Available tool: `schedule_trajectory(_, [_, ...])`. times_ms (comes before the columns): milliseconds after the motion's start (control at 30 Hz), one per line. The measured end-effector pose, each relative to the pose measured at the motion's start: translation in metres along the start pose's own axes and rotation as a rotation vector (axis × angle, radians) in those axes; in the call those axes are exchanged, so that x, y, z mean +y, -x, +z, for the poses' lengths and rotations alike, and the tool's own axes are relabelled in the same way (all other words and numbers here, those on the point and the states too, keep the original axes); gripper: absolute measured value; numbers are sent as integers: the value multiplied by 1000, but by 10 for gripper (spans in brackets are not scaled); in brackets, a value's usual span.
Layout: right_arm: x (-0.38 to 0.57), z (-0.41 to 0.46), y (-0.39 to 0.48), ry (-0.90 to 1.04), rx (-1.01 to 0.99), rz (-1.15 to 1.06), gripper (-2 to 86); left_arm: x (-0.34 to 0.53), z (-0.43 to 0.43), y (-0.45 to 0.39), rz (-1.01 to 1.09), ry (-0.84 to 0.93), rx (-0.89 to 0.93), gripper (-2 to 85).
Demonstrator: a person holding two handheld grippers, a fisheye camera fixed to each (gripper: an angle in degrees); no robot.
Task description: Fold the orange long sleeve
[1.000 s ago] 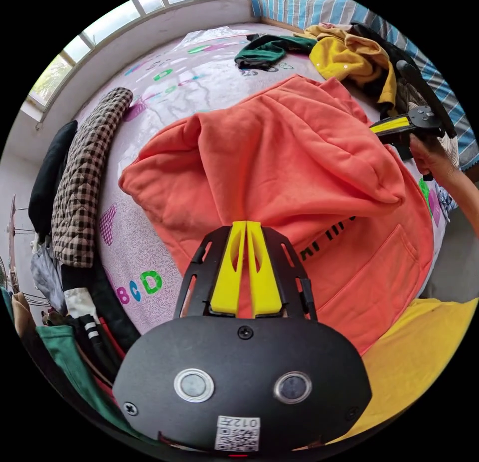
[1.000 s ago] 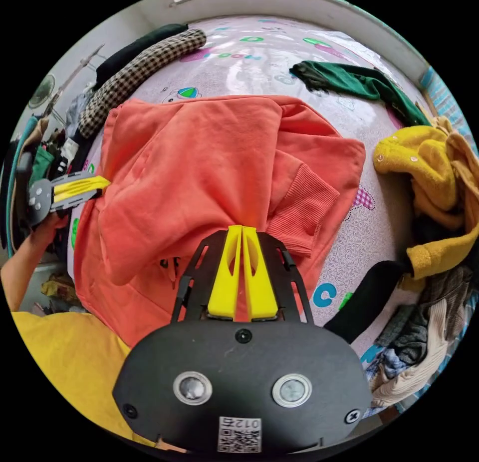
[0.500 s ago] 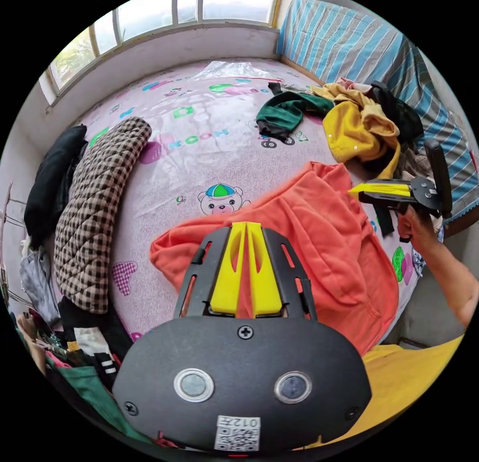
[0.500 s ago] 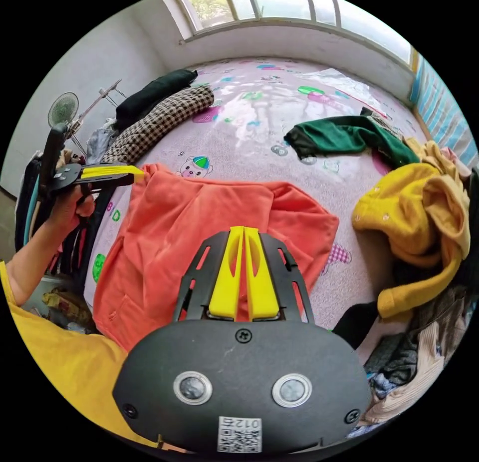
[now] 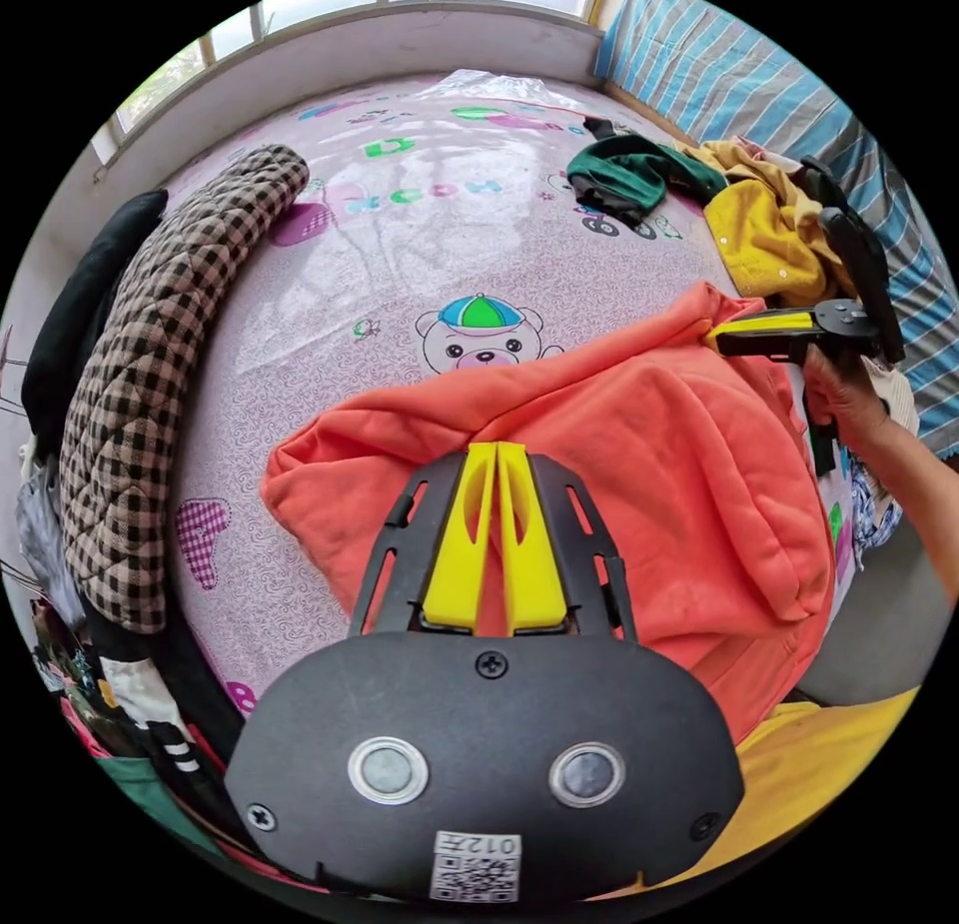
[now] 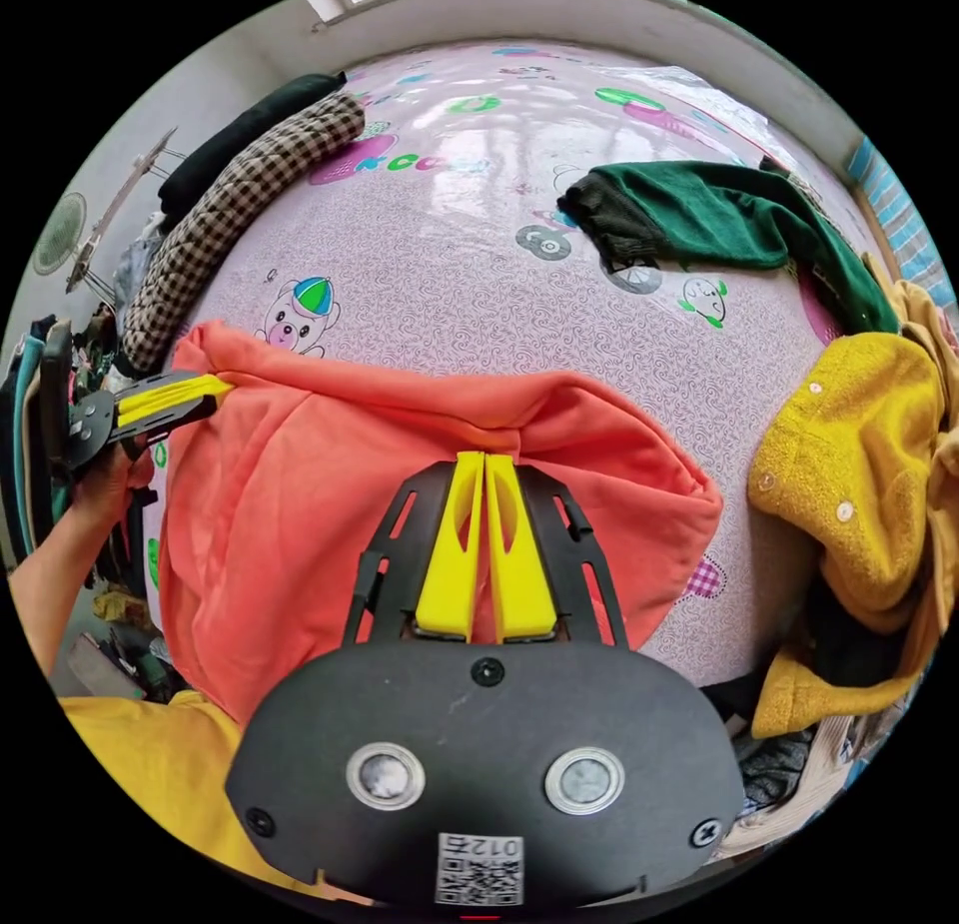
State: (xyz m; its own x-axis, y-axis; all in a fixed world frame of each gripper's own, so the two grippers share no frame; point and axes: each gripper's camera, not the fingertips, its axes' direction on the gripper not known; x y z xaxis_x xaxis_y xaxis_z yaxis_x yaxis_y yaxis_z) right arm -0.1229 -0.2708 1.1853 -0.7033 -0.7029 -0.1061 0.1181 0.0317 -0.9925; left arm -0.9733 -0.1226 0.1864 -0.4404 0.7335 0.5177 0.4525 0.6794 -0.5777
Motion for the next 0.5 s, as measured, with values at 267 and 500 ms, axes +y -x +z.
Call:
schedule_trajectory(267, [78,-83,29,-215,-112,-76,6,35,-101,-38,-4,-157,-33,1])
schedule_trajectory(500, [153,-91,75,-273,14,-59,10,60,-108,-164,315,-131,137,3])
